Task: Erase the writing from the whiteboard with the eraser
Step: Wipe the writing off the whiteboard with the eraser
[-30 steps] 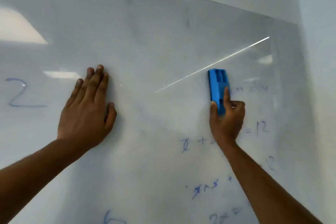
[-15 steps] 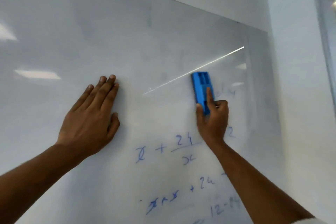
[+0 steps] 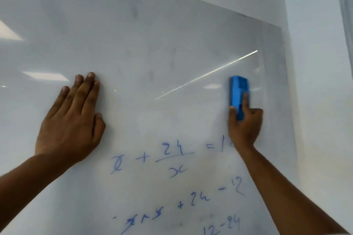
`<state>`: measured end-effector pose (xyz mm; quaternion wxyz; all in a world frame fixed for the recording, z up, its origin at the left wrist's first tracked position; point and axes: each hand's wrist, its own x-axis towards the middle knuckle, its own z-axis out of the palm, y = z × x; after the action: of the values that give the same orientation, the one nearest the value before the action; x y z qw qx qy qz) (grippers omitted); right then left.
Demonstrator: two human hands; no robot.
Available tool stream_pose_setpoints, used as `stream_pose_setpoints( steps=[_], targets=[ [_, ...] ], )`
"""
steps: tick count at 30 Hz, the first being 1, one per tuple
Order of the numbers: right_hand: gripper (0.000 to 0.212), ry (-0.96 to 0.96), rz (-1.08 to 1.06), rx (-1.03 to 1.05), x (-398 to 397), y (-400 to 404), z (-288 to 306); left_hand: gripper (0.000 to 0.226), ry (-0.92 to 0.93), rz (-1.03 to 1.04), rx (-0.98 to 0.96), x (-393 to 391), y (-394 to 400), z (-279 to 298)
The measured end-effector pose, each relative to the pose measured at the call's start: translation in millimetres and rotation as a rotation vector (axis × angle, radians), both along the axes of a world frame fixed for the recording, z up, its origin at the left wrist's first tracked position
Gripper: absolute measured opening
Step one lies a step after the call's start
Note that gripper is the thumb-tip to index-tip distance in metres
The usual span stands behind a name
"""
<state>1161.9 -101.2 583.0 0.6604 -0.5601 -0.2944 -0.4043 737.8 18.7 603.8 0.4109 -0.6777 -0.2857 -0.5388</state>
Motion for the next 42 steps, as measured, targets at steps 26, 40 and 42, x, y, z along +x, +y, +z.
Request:
stream_pose_setpoints(
  steps=[26,40,42],
  targets=[
    [0.057,-0.764,0.125,-0.083,-154.9,39.2,-4.7,0.077,0.013,0.041,-0.082,-9.6,-12.0,-6.1],
    [0.057,-0.728,0.012,-0.039,-260.5,64.5,-15.7,0.075,0.194,0.199,-0.090,-134.8,-7.3,-19.9],
    [0.058,-0.427,0.065,0.035,-289.1,70.4,-9.8,0.074,0.192,0.203,-0.090,-164.9,-5.2,-15.3]
  ],
)
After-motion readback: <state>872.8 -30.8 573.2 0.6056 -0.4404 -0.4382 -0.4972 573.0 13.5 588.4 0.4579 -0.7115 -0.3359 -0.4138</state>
